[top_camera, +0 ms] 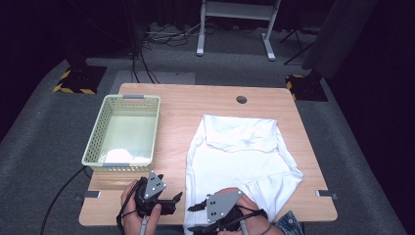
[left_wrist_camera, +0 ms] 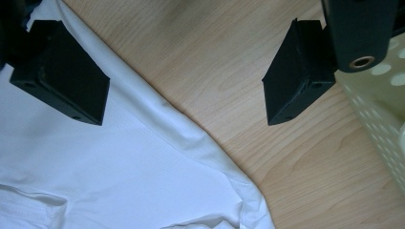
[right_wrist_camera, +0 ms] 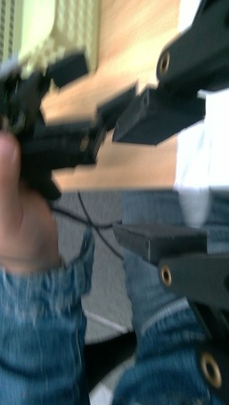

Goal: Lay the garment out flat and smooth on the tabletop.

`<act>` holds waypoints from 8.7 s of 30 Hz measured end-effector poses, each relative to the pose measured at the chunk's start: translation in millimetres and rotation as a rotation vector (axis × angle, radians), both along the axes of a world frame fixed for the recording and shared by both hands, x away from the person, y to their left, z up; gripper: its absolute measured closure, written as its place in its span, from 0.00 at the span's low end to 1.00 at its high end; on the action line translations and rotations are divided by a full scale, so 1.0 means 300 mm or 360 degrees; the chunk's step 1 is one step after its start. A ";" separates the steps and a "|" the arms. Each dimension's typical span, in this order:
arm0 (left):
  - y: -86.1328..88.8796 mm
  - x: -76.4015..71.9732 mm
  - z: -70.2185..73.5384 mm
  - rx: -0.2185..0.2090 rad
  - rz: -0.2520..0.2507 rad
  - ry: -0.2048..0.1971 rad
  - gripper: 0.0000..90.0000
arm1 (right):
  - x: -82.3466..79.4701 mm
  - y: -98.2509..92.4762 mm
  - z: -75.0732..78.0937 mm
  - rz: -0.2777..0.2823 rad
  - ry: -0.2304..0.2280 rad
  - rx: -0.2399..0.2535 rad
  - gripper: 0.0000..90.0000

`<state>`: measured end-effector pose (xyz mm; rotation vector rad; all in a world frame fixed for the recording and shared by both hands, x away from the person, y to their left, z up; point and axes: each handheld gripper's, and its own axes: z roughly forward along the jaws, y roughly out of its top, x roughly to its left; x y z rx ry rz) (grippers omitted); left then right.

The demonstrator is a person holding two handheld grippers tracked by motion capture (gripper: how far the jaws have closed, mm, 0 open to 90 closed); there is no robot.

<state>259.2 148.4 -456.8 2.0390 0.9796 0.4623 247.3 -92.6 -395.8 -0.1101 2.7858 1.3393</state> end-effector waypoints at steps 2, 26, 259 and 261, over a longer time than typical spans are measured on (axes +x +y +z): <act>-0.002 0.001 0.000 0.0003 -0.0003 -0.0001 0.17 | 0.023 -0.025 0.002 -0.0093 -0.0024 0.0008 0.52; -0.150 0.065 -0.055 0.0187 -0.0093 0.0080 0.17 | 0.199 -0.332 -0.099 -0.0899 0.0015 -0.0074 0.51; -0.391 0.393 -0.061 0.0291 -0.0083 0.0326 0.38 | 0.357 -0.789 -0.295 -0.1389 0.0243 -0.0159 0.26; -0.413 0.396 -0.049 0.0285 -0.0101 0.0308 0.36 | 0.339 -0.795 -0.291 -0.1396 0.0265 -0.0120 0.23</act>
